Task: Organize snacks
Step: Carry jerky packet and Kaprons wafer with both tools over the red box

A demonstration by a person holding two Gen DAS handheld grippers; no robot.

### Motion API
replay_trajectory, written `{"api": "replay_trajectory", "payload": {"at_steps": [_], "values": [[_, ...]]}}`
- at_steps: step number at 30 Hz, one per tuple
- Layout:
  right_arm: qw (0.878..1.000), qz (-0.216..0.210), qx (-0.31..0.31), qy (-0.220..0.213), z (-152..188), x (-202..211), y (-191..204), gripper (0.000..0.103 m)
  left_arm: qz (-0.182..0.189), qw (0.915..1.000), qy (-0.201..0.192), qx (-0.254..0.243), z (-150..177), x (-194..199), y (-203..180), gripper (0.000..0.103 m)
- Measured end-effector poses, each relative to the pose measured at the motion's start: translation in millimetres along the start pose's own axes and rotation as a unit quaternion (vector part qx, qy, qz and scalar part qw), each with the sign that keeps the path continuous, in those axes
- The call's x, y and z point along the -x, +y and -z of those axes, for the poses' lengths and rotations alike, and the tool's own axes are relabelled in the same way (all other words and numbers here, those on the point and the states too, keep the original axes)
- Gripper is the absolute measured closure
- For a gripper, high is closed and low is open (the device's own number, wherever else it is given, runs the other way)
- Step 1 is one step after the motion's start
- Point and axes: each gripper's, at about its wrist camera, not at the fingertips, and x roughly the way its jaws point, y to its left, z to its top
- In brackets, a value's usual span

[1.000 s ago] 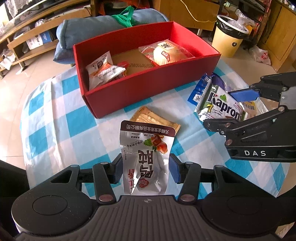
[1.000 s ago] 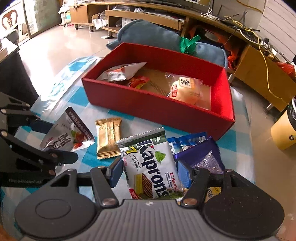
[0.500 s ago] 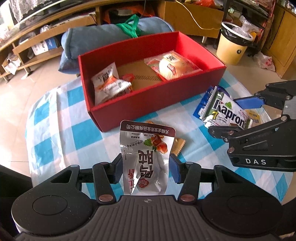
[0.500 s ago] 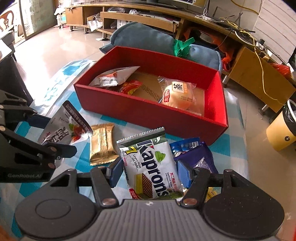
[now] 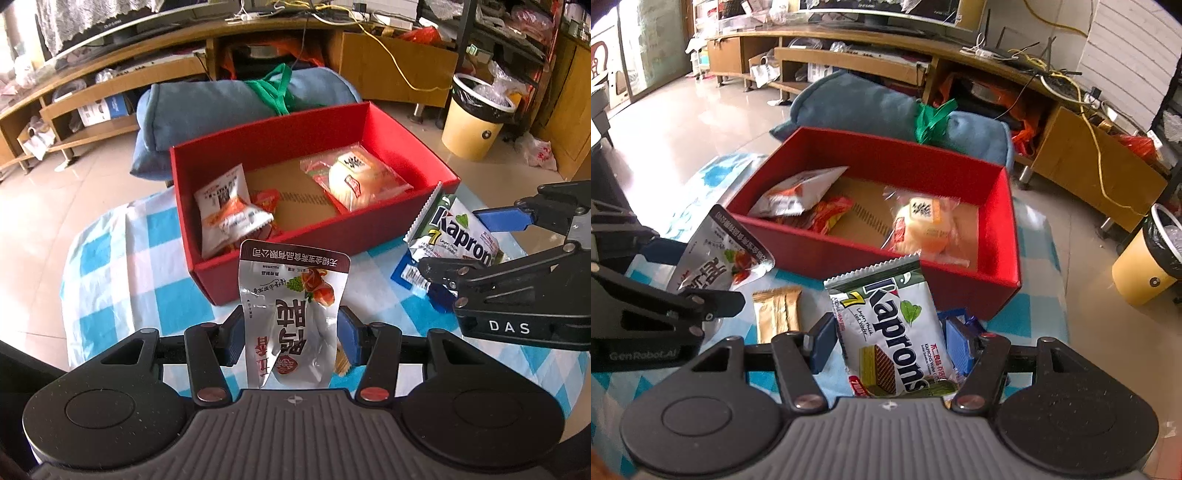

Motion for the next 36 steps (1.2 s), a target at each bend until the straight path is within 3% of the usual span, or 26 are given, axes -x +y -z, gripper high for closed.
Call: {"api": "replay_trajectory", "payload": {"at_steps": [36], "values": [[0.997,0.029,-0.056,-0.043,-51.7,-19.2,-40.9,0.043,-0.018,0.9982,-0.049,0.027,-60.3,-16.6,0.1,0.044]]}}
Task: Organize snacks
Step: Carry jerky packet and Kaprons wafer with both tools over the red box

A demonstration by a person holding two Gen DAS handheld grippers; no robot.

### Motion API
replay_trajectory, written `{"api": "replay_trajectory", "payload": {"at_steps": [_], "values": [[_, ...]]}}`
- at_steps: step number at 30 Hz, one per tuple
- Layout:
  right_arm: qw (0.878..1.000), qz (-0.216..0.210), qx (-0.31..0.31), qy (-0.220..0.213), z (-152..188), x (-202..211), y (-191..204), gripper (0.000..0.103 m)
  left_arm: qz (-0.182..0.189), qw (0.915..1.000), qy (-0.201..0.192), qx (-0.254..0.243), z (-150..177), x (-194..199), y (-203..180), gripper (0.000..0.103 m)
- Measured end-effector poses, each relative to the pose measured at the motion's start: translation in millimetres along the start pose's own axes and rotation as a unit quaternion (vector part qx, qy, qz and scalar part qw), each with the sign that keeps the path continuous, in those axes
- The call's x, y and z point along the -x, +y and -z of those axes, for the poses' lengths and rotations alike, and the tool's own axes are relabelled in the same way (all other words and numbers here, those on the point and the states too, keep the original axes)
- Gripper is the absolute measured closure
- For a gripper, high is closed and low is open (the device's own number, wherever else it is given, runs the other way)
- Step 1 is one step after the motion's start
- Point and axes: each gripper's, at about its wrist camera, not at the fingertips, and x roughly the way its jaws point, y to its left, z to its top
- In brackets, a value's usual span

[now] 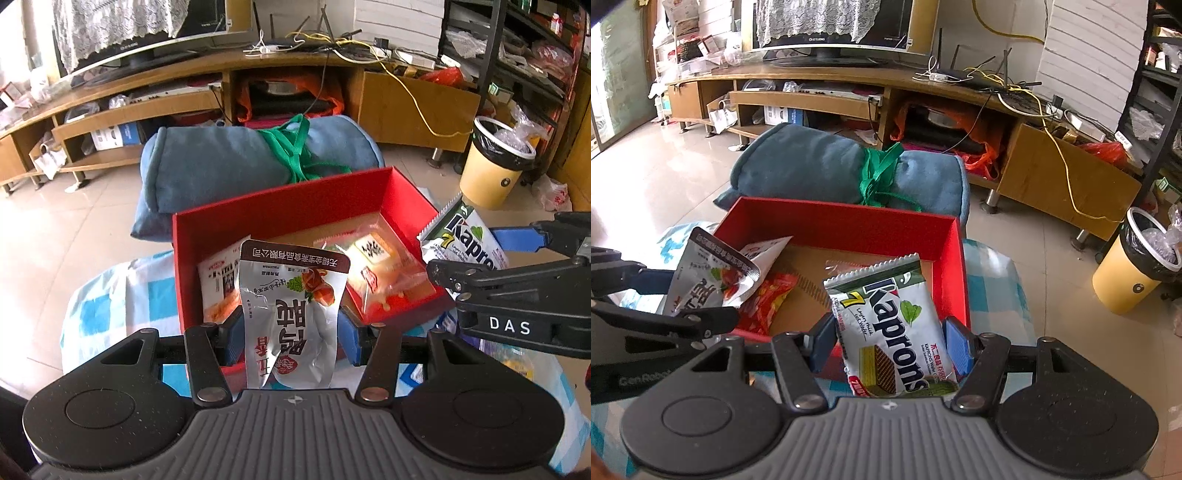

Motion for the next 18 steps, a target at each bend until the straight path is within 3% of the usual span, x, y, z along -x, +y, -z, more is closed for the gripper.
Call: {"api": "replay_trajectory", "payload": {"at_steps": [18], "values": [[1.0,0.005,-0.011,0.015,-24.4,-49.5,-10.1,0.043,-0.015,0.9993,0.016,0.03,-23.6,-39.8,7.6,0.044]]}}
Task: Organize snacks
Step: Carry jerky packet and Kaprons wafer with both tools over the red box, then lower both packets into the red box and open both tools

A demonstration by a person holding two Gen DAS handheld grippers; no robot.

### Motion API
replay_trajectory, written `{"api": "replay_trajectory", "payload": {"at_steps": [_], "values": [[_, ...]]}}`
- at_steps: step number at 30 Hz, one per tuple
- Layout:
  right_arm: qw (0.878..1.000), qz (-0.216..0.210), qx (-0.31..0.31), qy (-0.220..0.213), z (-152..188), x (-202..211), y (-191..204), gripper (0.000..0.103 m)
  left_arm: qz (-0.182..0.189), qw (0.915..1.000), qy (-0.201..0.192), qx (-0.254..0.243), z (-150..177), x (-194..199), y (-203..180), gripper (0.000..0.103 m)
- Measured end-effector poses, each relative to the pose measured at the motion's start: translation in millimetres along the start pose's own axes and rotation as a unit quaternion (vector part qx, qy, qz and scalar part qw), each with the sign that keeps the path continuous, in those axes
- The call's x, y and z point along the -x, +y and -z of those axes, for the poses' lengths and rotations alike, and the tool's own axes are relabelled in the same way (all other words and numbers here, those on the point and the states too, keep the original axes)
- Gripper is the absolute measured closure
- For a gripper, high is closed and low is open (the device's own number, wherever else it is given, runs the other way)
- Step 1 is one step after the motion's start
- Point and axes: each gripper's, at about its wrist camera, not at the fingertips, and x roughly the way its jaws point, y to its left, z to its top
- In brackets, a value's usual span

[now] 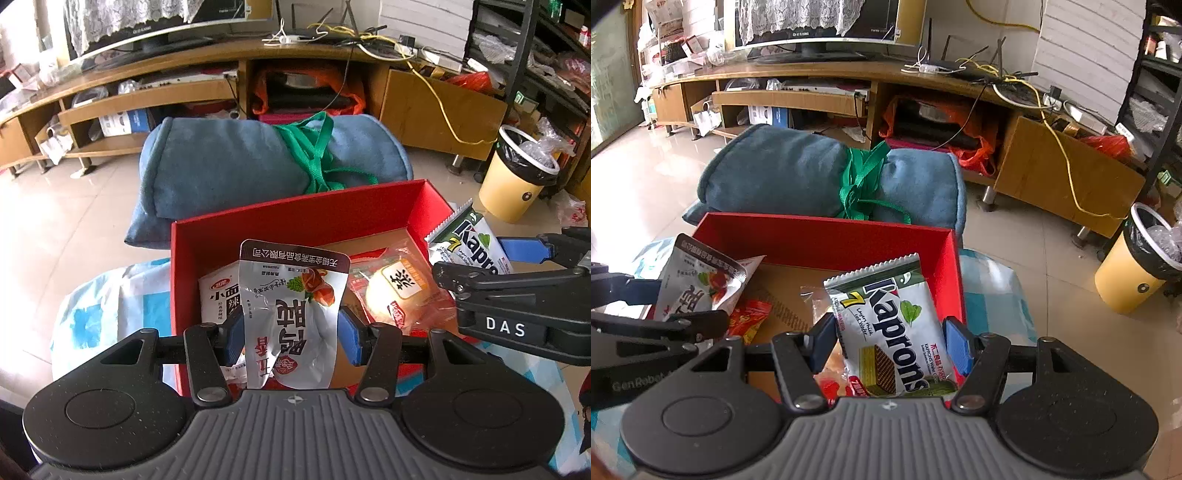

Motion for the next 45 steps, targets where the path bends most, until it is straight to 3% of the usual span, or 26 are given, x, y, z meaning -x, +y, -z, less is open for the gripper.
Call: {"api": "replay_trajectory", "payload": {"at_steps": [19,45], "values": [[0.999,-0.007,-0.003,0.031,-4.2,-44.0,5.4,0.046,-0.011,0.9996,0.025,0.01,-6.0,-32.0,-1.5,0.043],[0.999,-0.015,-0.023,0.019,-8.6,-42.3,1.7,0.045,-0.019,0.999,0.026,0.03,-12.4,-35.9,2.8,0.036]]}}
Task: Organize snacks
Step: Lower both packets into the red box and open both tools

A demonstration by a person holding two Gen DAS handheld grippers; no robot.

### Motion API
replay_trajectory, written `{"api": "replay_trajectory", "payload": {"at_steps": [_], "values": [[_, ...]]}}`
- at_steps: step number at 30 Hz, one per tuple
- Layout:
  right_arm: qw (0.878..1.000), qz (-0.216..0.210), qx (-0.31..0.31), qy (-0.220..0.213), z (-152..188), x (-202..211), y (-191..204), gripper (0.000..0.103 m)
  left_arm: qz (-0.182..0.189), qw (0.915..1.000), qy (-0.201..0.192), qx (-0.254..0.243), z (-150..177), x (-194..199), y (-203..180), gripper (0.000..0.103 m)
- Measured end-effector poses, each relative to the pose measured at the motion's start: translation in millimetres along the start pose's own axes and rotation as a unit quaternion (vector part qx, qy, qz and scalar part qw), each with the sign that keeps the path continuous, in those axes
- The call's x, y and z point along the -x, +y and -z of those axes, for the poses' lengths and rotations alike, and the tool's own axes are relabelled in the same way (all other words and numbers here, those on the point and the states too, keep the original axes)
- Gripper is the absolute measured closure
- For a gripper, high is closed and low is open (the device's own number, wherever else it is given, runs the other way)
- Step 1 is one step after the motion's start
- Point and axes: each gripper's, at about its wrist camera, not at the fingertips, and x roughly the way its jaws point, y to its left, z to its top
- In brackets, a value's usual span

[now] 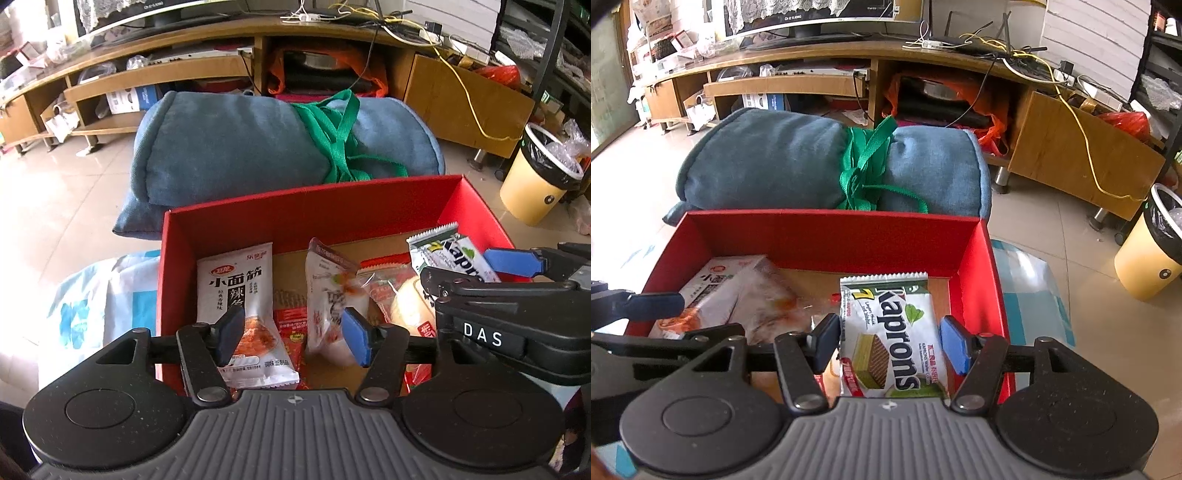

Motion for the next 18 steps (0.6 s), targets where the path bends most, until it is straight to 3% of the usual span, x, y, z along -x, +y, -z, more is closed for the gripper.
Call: {"api": "replay_trajectory", "payload": {"at_steps": [18], "values": [[0.999,-0.006,-0.018,-0.027,-4.9,25.6,-4.6,0.045,0.009,0.9997,-0.024,0.0,1.0,28.2,-3.0,0.031]]}}
